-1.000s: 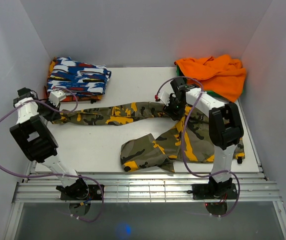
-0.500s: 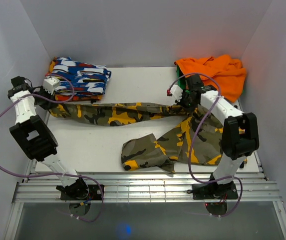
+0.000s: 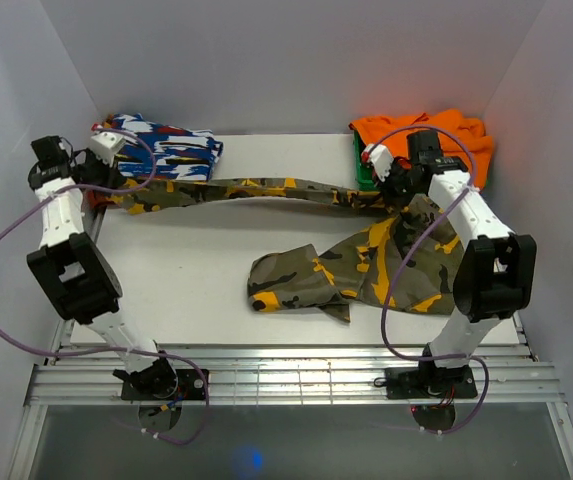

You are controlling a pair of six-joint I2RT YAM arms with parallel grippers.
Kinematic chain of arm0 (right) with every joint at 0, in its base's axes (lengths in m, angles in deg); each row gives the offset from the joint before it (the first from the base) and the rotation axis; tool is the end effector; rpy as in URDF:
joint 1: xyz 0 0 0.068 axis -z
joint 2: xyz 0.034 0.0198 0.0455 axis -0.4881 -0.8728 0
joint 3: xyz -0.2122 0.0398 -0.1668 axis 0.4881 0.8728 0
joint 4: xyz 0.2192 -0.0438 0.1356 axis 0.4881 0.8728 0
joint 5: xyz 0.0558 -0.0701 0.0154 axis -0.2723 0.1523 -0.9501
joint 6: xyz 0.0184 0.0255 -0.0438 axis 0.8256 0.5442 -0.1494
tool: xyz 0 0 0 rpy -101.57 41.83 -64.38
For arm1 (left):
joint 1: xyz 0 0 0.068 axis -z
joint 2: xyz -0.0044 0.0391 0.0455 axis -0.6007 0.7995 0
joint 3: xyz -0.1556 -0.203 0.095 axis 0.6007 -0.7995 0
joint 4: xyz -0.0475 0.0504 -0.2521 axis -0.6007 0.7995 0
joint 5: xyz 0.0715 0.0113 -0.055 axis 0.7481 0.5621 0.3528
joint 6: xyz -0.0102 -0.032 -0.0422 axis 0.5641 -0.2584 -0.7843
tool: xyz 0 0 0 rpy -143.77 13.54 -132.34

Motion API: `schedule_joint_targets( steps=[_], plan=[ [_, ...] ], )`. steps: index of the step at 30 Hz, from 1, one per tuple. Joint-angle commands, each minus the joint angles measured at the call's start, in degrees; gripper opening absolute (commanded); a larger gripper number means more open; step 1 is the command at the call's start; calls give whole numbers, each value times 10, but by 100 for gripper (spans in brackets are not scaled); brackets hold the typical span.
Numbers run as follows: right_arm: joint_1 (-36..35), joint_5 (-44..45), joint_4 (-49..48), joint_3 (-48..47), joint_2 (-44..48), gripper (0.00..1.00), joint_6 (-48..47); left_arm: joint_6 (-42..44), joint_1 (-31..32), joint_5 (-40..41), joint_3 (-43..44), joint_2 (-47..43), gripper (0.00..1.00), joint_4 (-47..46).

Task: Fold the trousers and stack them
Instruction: Flatten the trousers out

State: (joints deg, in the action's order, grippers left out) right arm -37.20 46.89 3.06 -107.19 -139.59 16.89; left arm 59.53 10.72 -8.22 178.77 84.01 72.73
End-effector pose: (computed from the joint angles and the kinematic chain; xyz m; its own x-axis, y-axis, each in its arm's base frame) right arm 0.3793 0.0620 0.2863 -0.3410 -0.7602 -0.5530 -0.7740 0.5609 -0.2939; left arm 0.3773 0.1594 0.3075 -0.3986 0.4170 -0.8169 0.5301 0.8316 0.1658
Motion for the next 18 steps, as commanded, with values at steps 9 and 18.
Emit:
schedule_joint_targets(
  steps=[9,18],
  plan=[
    [32,74,69,187,-9,8,-94,216,-72,20,-403,-171,0,-7],
    [34,100,100,167,-28,8,-115,285,-75,48,-378,-133,3,150]
  ],
)
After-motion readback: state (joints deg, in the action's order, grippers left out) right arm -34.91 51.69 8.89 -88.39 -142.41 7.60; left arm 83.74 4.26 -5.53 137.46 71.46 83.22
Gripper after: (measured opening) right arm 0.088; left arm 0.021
